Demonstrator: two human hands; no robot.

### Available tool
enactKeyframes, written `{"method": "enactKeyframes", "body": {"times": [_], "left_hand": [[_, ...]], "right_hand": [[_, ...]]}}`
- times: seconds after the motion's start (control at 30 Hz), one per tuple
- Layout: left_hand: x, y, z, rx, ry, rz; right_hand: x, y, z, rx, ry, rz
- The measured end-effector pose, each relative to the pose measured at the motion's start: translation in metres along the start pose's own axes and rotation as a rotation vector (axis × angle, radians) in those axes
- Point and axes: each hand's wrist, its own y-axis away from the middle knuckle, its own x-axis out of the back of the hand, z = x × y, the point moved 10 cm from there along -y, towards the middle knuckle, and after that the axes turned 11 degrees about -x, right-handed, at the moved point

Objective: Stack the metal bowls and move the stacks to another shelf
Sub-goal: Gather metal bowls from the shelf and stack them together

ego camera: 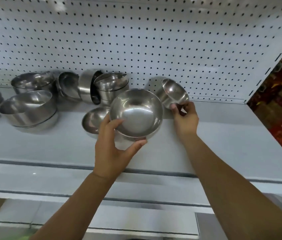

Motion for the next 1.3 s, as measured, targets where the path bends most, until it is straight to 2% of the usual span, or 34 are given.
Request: {"method": "enactKeyframes", "body": {"times": [0.13,0.23,0.4,0.63,0.83,1.07,1.3], "left_hand": [[-0.016,0.007,0.012,-0.176,0.001,-0.098],[-0.022,0.01,0.015,-0.243,-0.029,-0.153],[-0.036,0.012,0.004,-0.161,-0.079,-0.28],[-0.038,0.01,-0.014,0.005,-0.012,-0.282],[-0.042,0.015,-0.032,0.195,0.016,-0.32],[-0.046,0.011,-0.031,0.174,0.054,-0.354],[-0.045,0.014,-0.039,0.201,0.098,-0.364]], "right_hand": [[0.005,-0.002,0.006,-0.019,-0.096,0.022],[0.005,-0.001,0.003,0.0,-0.137,0.026],[0.009,0.006,-0.005,0.0,-0.198,0.01],[0.028,0.053,-0.024,0.105,-0.329,0.066],[0.028,0.1,-0.055,0.293,-0.192,-0.084],[0.019,0.122,-0.049,0.368,0.05,-0.187],[0.011,0.121,-0.038,0.351,0.142,-0.247]]}}
